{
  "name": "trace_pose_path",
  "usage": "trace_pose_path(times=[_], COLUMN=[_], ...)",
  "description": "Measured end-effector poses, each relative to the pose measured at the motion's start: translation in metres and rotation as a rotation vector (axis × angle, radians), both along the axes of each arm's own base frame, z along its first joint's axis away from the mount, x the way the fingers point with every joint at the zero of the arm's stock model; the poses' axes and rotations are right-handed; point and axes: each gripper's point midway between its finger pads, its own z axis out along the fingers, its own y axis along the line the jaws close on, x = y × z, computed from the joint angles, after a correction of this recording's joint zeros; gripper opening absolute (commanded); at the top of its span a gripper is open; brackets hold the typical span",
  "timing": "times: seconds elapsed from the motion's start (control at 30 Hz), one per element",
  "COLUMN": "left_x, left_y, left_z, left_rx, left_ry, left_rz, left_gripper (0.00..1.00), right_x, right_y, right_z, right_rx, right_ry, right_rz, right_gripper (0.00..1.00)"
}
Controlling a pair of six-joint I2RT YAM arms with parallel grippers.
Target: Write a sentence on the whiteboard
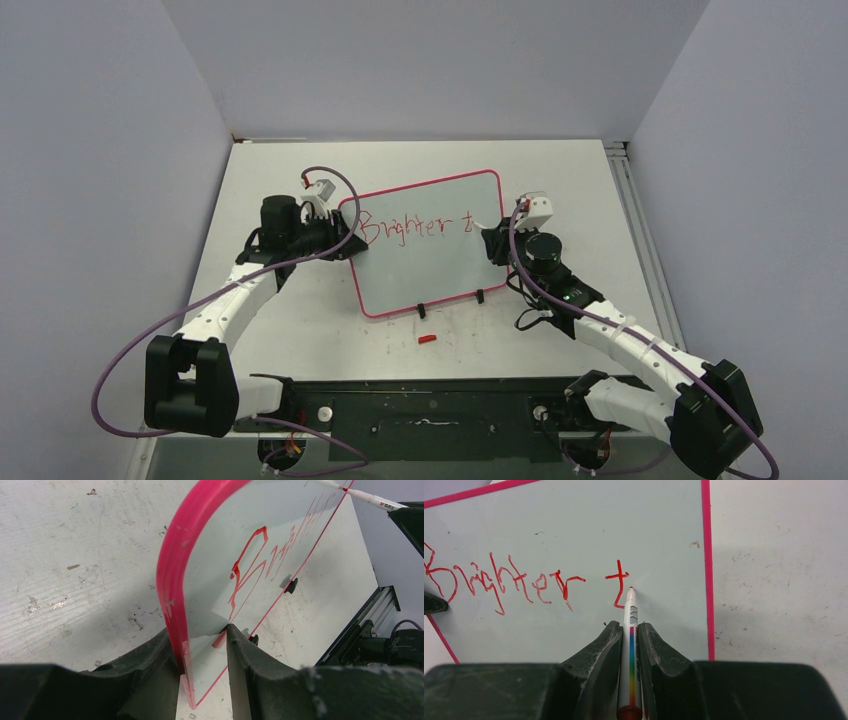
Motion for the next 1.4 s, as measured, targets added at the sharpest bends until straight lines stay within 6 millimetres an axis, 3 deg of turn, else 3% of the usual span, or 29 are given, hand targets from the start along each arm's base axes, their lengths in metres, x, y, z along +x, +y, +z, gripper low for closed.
trace_pose_path(times=[0.5, 0.93, 1.4], left_x=[0.0, 0.0, 0.0], left_y=[0.0, 0.0, 0.0], left_z=[0.0, 0.0, 0.0], left_rx=[0.0, 0.0, 0.001], left_ry=[0.0, 0.0, 0.0], left_rz=[0.0, 0.0, 0.0], left_gripper=[0.33, 0.33, 0.33], right_x=[-0.005, -0.001, 0.007], right_y=[-0.003, -0.001, 0.0], right_z=[-0.009, 0.014, 0.006], right_rx=[-0.012, 0.013, -0.012], right_ry=[0.026, -0.025, -0.023], right_rz=[0.0, 0.001, -0.012], right_gripper=[0.05, 0.05, 0.05])
